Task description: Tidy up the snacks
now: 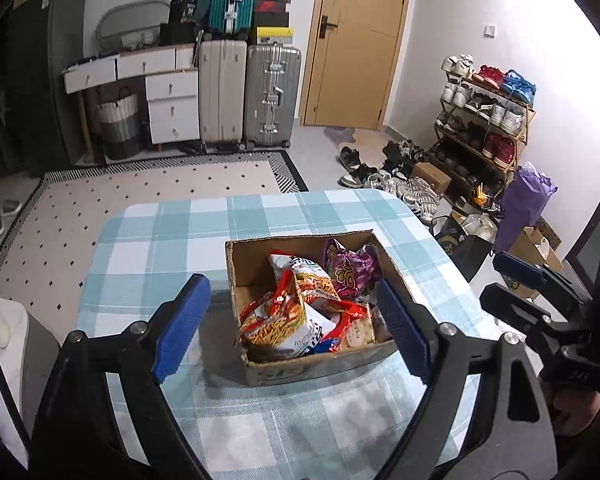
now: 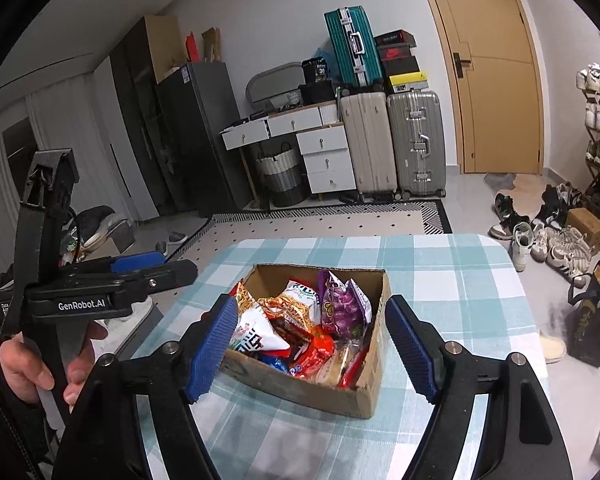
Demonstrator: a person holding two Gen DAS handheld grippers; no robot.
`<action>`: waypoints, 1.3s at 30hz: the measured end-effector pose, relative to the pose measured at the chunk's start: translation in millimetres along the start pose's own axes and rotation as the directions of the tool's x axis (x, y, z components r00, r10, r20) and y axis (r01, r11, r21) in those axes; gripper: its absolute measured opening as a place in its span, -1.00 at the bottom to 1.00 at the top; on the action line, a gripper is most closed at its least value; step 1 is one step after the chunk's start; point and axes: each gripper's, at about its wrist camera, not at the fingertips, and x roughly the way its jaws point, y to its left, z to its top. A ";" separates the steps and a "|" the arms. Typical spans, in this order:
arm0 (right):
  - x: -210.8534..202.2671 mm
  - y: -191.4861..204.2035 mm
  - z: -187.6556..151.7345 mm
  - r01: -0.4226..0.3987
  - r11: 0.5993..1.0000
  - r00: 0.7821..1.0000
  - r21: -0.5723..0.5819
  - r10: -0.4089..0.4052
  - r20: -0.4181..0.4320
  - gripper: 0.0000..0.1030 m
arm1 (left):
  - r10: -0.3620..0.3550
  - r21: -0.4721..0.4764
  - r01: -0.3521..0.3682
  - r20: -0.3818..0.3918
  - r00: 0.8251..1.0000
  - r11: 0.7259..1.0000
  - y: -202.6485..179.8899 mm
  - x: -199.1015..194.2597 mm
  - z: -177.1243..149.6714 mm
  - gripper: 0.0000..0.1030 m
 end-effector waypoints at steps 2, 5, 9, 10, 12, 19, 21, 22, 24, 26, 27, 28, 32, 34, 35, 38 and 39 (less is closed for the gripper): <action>-8.6 1.5 -4.5 0.007 1.000 1.000 0.000 -0.007 0.016 0.56 | 0.006 0.000 -0.006 0.020 1.000 1.000 -0.8 -11.3 -7.7 0.65; -22.8 4.5 -11.5 0.016 1.000 0.999 -0.001 -0.016 0.049 0.59 | 0.020 -0.015 -0.020 0.047 0.999 1.000 2.2 -24.7 -19.6 0.74; -39.3 9.0 -22.6 0.023 1.000 0.996 -0.012 -0.022 0.091 0.61 | 0.040 -0.038 -0.038 0.082 0.996 0.999 6.3 -39.3 -38.9 0.98; -44.0 11.6 -27.0 0.028 0.999 0.994 -0.018 -0.026 0.102 0.61 | 0.049 -0.038 -0.046 0.095 0.994 0.998 6.6 -43.4 -43.9 0.98; -50.3 13.7 -34.1 0.038 0.999 0.992 -0.025 -0.034 0.126 0.61 | 0.059 -0.037 -0.055 0.119 0.991 0.998 7.9 -52.4 -55.5 0.98; -72.7 13.0 -61.2 0.092 0.996 0.972 -0.018 -0.086 0.221 0.62 | 0.105 -0.015 -0.104 0.244 0.964 0.994 8.9 -66.3 -86.1 0.98; -76.0 13.0 -68.6 0.140 0.990 0.958 -0.018 -0.131 0.253 0.63 | 0.120 -0.023 -0.118 0.279 0.953 0.993 10.3 -69.8 -98.9 0.98; -76.8 13.7 -73.3 0.167 0.986 0.951 -0.022 -0.155 0.268 0.64 | 0.126 -0.028 -0.123 0.281 0.951 0.992 10.8 -69.3 -103.2 0.98; -78.0 13.0 -80.6 0.186 0.982 0.942 -0.020 -0.173 0.288 0.65 | 0.147 -0.047 -0.139 0.276 0.950 0.989 14.1 -66.8 -112.9 0.98; -79.1 12.1 -88.8 0.198 0.980 0.934 -0.022 -0.182 0.309 0.65 | 0.159 -0.060 -0.148 0.282 0.946 0.987 17.6 -64.7 -122.9 0.98; -79.3 12.3 -93.2 0.206 0.978 0.928 -0.024 -0.187 0.321 0.65 | 0.161 -0.059 -0.150 0.288 0.944 0.987 19.0 -63.2 -126.8 0.98; -79.5 12.1 -97.9 0.213 0.977 0.924 -0.028 -0.192 0.331 0.65 | 0.164 -0.054 -0.155 0.298 0.941 0.986 19.7 -62.1 -131.5 0.98; -78.8 12.7 -116.4 0.256 0.965 0.901 -0.047 -0.221 0.374 0.65 | 0.204 -0.016 -0.210 0.322 0.924 0.978 17.7 -52.3 -149.4 0.98; -77.5 13.4 -127.4 0.273 0.960 0.889 -0.066 -0.226 0.398 0.65 | 0.210 -0.009 -0.218 0.322 0.923 0.976 15.8 -48.2 -153.5 0.98; -75.4 13.3 -131.6 0.274 0.959 0.891 -0.076 -0.223 0.395 0.65 | 0.209 -0.009 -0.218 0.319 0.924 0.976 15.9 -45.3 -156.7 0.98; -69.3 12.3 -142.3 0.273 0.958 0.898 -0.092 -0.220 0.381 0.65 | 0.227 -0.017 -0.234 0.306 0.925 0.972 16.2 -36.8 -164.4 0.98; -67.3 11.9 -143.8 0.271 0.958 0.900 -0.094 -0.217 0.379 0.65 | 0.242 -0.021 -0.247 0.307 0.921 0.969 15.7 -35.4 -167.0 0.98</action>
